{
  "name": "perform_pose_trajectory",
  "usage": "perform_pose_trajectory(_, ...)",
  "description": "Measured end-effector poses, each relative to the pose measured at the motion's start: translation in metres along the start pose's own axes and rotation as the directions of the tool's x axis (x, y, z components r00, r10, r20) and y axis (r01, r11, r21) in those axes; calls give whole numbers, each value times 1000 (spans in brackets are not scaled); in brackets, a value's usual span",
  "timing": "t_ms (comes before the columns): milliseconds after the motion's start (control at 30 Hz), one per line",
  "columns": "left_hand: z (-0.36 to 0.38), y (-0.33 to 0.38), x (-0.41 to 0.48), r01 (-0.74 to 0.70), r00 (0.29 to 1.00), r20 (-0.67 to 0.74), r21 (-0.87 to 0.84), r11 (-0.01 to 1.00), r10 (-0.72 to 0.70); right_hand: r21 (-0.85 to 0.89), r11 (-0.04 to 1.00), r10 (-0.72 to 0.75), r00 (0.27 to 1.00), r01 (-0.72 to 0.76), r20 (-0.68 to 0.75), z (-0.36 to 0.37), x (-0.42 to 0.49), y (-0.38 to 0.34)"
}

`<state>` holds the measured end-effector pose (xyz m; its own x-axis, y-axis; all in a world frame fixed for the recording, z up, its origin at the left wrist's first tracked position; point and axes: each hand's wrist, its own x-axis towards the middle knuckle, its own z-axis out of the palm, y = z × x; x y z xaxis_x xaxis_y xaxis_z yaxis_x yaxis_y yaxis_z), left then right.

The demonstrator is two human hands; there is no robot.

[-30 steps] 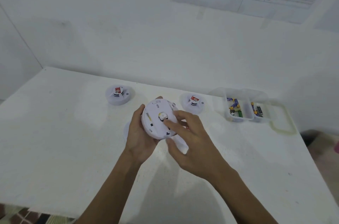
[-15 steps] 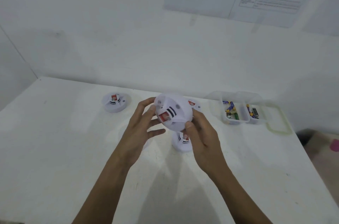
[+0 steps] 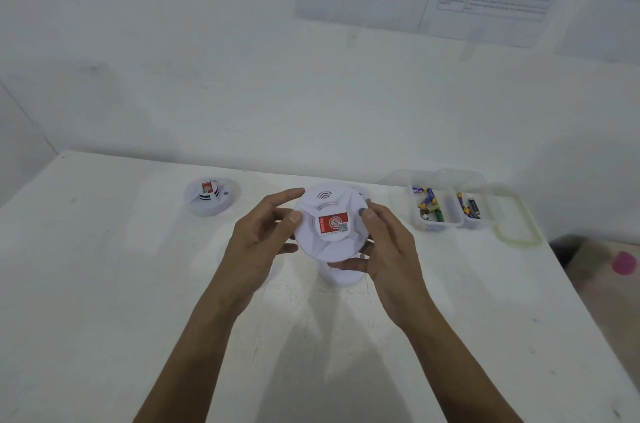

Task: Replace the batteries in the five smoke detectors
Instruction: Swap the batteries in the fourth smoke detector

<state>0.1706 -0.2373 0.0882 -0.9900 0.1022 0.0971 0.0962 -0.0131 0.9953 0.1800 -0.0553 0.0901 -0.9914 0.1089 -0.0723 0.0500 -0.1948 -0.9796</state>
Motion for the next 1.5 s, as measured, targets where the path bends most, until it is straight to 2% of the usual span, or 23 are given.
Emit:
perform_pose_trajectory(433,0,-4,2,15,1000,-14,19,1000,-15,-155,986,-50,998,55,41,0,3,0)
perform_pose_trajectory(833,-1,-7,5,35,999,-11,9,999,-35,-141,989,-35,996,46,81,0,5,1)
perform_pose_trajectory(1500,-3,-8,8,32,999,-12,6,999,-32,-164,986,1,999,8,50,3,10,4)
